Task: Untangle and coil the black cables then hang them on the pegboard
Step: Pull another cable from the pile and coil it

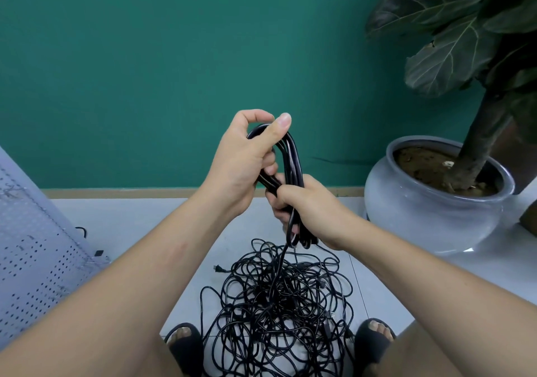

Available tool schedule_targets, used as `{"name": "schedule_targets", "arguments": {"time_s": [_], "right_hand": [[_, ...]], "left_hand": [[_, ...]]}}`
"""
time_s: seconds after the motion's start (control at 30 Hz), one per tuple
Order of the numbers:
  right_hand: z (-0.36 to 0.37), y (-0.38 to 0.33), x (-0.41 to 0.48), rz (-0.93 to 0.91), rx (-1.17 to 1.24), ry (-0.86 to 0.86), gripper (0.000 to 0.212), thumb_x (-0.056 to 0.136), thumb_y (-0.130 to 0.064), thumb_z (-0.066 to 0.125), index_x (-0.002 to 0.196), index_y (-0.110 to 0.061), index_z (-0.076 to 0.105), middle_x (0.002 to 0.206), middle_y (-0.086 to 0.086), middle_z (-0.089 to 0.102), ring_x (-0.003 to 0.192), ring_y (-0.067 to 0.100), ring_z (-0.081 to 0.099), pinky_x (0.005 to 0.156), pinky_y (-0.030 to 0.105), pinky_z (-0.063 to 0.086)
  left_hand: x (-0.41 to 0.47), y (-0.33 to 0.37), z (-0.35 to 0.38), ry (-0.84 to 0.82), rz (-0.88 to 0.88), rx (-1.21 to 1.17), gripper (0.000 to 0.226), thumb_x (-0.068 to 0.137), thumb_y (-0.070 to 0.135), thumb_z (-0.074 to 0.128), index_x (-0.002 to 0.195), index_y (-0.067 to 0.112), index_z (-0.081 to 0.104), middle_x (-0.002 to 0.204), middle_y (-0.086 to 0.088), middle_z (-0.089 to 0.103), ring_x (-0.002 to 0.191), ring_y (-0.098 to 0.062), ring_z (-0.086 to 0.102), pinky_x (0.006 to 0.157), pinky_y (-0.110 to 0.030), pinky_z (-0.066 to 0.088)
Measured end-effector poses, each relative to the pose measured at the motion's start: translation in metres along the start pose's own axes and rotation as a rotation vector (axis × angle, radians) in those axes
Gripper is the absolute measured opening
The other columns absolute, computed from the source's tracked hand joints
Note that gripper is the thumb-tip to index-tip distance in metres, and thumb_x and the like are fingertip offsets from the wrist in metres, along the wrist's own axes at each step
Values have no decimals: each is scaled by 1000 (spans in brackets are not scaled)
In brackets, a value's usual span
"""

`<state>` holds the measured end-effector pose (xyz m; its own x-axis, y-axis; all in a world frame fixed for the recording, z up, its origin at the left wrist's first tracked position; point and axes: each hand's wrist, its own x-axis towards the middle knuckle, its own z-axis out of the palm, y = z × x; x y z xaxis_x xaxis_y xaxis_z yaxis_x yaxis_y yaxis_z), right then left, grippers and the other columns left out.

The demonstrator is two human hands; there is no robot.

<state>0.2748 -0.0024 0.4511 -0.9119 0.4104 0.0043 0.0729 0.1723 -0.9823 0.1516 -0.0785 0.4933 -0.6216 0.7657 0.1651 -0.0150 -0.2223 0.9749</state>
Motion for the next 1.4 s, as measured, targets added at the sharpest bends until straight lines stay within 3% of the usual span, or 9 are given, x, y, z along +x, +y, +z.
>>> {"name": "schedule_targets", "arguments": {"time_s": [0.2, 0.3, 0.43, 0.57, 0.77, 0.9, 1.03, 1.3, 1.4], "right_hand": [[-15, 0, 4, -30, -47, 194, 5, 74, -18, 52, 72, -16, 47, 62, 5, 37, 58, 24, 30, 57, 45, 24], [-26, -3, 3, -82, 28, 267, 8, 73, -14, 50, 69, -16, 44, 62, 7, 34, 54, 23, 28, 53, 38, 23], [-35, -5, 1, -141, 95, 342, 9, 79, -13, 48, 72, -11, 41, 64, 8, 34, 50, 23, 30, 49, 29, 31], [-38, -8, 0, -146, 215, 408, 12, 83, -14, 48, 73, -16, 42, 64, 5, 38, 50, 23, 32, 52, 30, 37], [-49, -3, 9, -109, 214, 610, 12, 89, -13, 53, 82, -10, 44, 66, 1, 45, 56, 21, 35, 59, 36, 34], [-56, 0, 16, -144, -73, 674, 23, 92, -18, 54, 94, 3, 45, 75, 6, 47, 69, 20, 39, 65, 39, 36], [-54, 2, 18, -151, -276, 641, 19, 95, -16, 52, 84, -8, 38, 75, 5, 43, 68, 18, 34, 63, 38, 32], [-39, 9, 23, -112, -453, 448, 21, 96, -25, 53, 79, -19, 42, 70, 2, 50, 64, 20, 40, 61, 38, 36], [-31, 12, 25, -78, -353, 344, 30, 97, -34, 57, 81, -12, 44, 69, -2, 49, 67, 19, 42, 65, 37, 36]], "left_hand": [[0, -22, 0, -108, -93, -87, 43, 109, 62, 44, 109, 22, 59, 95, -9, 66, 92, -26, 65, 88, -43, 53], [-4, -47, -1, -216, -173, 81, 29, 104, 43, 49, 118, 25, 66, 110, -6, 79, 112, -24, 71, 108, -51, 50], [-22, -86, 5, -426, -290, 490, 31, 93, 13, 54, 117, 24, 69, 114, 8, 79, 114, -11, 71, 100, -37, 50], [-48, -120, 15, -511, -367, 625, 13, 100, 29, 59, 111, 33, 63, 105, 6, 81, 99, -14, 76, 84, -34, 55], [-84, -106, 31, -703, -308, 850, 21, 111, 24, 43, 107, 12, 60, 86, -4, 80, 70, -13, 73, 66, -24, 53], [-87, -69, 30, -537, -16, 1069, 34, 111, 36, 46, 95, 12, 64, 71, -3, 64, 64, -23, 61, 60, -35, 50], [-79, -26, 19, -392, 198, 971, 35, 100, 35, 66, 72, 15, 58, 54, 6, 51, 52, -13, 44, 52, -30, 34], [-56, 14, -13, -296, 171, 430, 36, 94, 25, 81, 67, 15, 60, 61, -2, 48, 61, -13, 41, 60, -19, 36], [-43, 15, -21, -199, 182, 357, 26, 94, 36, 73, 71, 27, 64, 62, 6, 49, 66, -19, 46, 70, -31, 40]]}}
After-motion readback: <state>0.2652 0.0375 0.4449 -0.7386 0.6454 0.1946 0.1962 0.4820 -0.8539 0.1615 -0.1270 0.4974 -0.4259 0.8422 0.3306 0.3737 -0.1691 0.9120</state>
